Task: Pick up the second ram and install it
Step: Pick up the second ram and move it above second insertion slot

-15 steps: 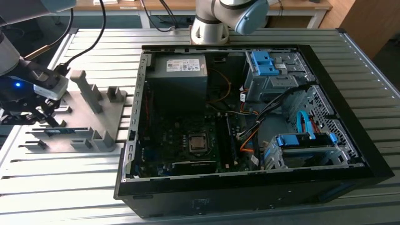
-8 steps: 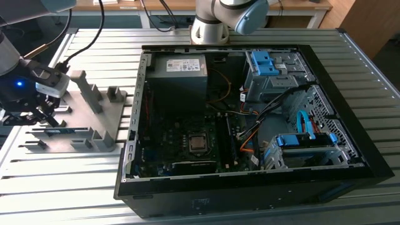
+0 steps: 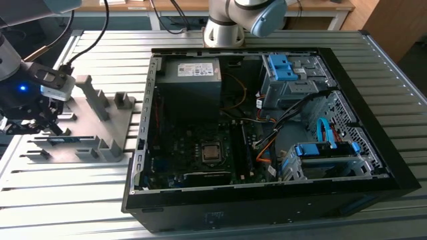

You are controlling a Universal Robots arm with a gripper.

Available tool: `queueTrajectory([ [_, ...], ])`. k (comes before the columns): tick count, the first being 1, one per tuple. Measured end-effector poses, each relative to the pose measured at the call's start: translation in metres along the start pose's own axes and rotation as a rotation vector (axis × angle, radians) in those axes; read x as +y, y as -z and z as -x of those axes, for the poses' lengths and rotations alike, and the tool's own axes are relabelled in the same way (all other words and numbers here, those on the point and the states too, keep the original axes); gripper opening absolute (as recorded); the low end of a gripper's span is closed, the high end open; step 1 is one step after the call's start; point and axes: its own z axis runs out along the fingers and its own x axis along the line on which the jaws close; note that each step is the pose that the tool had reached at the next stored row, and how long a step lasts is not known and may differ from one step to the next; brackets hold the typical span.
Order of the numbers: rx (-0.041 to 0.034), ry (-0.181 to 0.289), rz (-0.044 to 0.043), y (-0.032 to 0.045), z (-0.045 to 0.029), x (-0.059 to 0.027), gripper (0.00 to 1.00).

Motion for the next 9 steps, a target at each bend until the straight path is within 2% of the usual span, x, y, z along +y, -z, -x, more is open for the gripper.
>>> queueTrajectory([
  [9,0.0009,0.100,0.0000,0.0000,0.0000,0.0000,0.10],
])
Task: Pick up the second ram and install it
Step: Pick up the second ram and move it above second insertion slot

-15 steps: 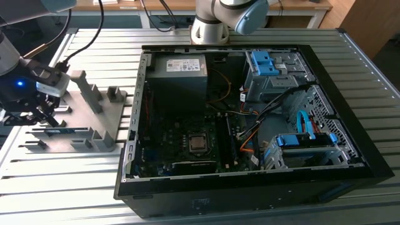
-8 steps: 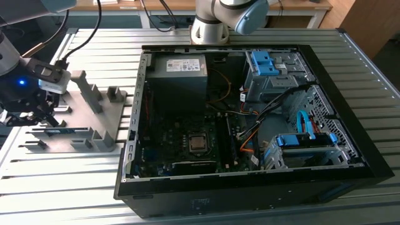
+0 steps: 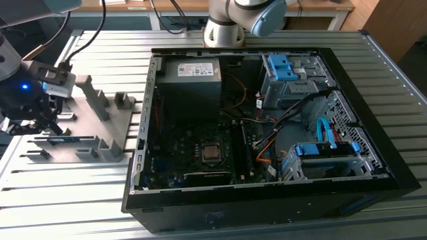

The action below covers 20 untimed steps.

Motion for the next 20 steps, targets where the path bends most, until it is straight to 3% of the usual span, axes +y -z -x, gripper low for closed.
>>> queueTrajectory([
  [20,0.0019,0.206,0.0000,0.0000,0.0000,0.0000,0.10],
])
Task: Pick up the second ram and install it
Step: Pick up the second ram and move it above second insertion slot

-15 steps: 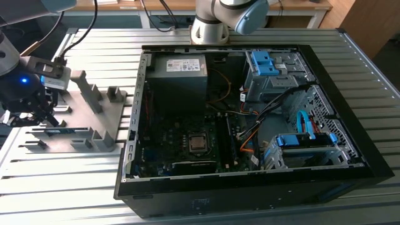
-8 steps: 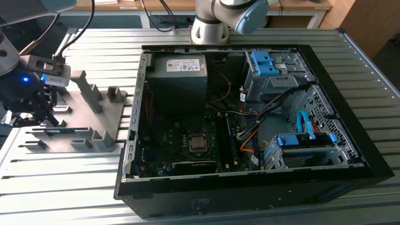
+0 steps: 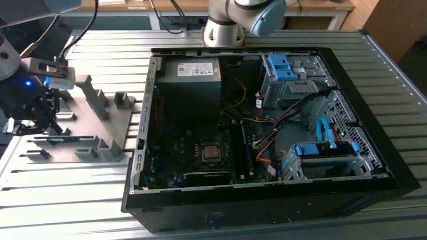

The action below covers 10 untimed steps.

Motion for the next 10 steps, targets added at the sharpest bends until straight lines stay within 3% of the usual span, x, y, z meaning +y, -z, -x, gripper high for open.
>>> queueTrajectory([
  [10,0.0008,0.094,0.0000,0.0000,0.0000,0.0000,0.10],
])
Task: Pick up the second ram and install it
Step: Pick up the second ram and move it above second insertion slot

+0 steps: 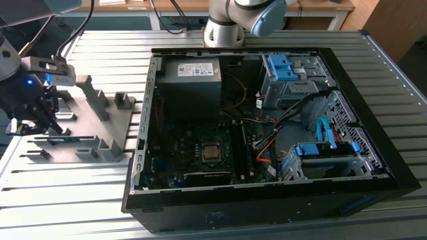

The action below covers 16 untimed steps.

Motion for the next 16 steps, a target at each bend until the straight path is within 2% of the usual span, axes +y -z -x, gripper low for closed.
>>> queueTrajectory([
  [16,0.0013,0.140,0.0000,0.0000,0.0000,0.0000,0.10],
])
